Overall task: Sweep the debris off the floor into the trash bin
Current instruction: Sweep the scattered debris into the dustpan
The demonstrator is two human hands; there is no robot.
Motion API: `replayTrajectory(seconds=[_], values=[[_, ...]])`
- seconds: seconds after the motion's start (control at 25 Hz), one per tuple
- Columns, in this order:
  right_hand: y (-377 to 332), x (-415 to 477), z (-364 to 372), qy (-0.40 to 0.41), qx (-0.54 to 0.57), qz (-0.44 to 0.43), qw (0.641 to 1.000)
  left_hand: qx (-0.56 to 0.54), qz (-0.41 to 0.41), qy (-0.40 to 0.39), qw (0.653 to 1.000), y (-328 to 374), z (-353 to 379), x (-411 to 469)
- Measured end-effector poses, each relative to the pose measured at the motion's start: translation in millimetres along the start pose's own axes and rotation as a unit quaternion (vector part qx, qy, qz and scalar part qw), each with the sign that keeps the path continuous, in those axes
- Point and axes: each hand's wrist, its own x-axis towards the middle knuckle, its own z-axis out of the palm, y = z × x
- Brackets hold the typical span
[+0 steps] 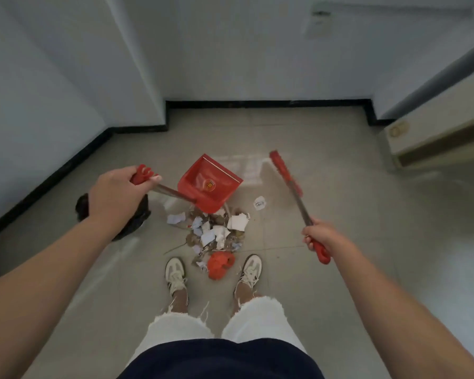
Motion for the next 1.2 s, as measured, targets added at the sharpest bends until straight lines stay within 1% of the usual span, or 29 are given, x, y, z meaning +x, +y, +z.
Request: replayTrajectory(seconds=[0.04, 0.12, 0.24, 0.32, 0.44, 0.52, 0.72, 0.8, 0.96, 1.08, 1.2], values=[[-4.8, 20.6, -9.2, 0.000, -0.036, 0.000, 0.999, 0.014, -0.016, 0.010, 1.000, 6.8, 4.7, -10.2], [-6.6, 50.8, -22.2, -0.027, -0.094, 0.009, 0.995, 0.044, -0.047, 0.015, 0.998, 18.3, 11.3, -29.6], [3.2, 55.4, -22.9, -0.052, -0.148, 0.020, 0.987, 0.053, -0.094, 0.022, 0.994, 8.6, 11.4, -71.2], [17.8, 45.0, -9.1, -0.060, -0.156, 0.015, 0.986, 0.064, -0.097, 0.033, 0.993, -12.7, 7.5, -106.9], [43.4, 24.0, 16.3, -0.084, -0.151, 0.024, 0.985, 0.073, -0.069, 0.040, 0.994, -40.7, -0.2, -165.4], [56.8, 5.5, 34.7, -0.098, -0.170, 0.036, 0.980, 0.070, -0.065, 0.045, 0.994, -56.6, -4.9, -199.5], [92.2, -57.8, 87.6, -0.153, -0.231, 0.031, 0.960, 0.070, -0.115, 0.079, 0.988, -98.5, -24.8, -278.4], [94.6, -79.9, 94.5, -0.155, -0.269, 0.014, 0.950, 0.056, -0.145, 0.102, 0.983, -110.5, -35.9, -318.6], [74.0, -117.0, 89.4, -0.131, -0.313, -0.024, 0.940, 0.029, -0.160, 0.119, 0.979, -135.3, -43.8, -383.2], [52.2, -136.3, 97.9, -0.122, -0.363, -0.078, 0.921, -0.003, -0.226, 0.125, 0.966, -146.0, -28.8, -414.9], [15.1, -137.1, 122.0, -0.119, -0.396, -0.133, 0.901, -0.026, -0.294, 0.118, 0.948, -142.5, -6.0, -430.6]])
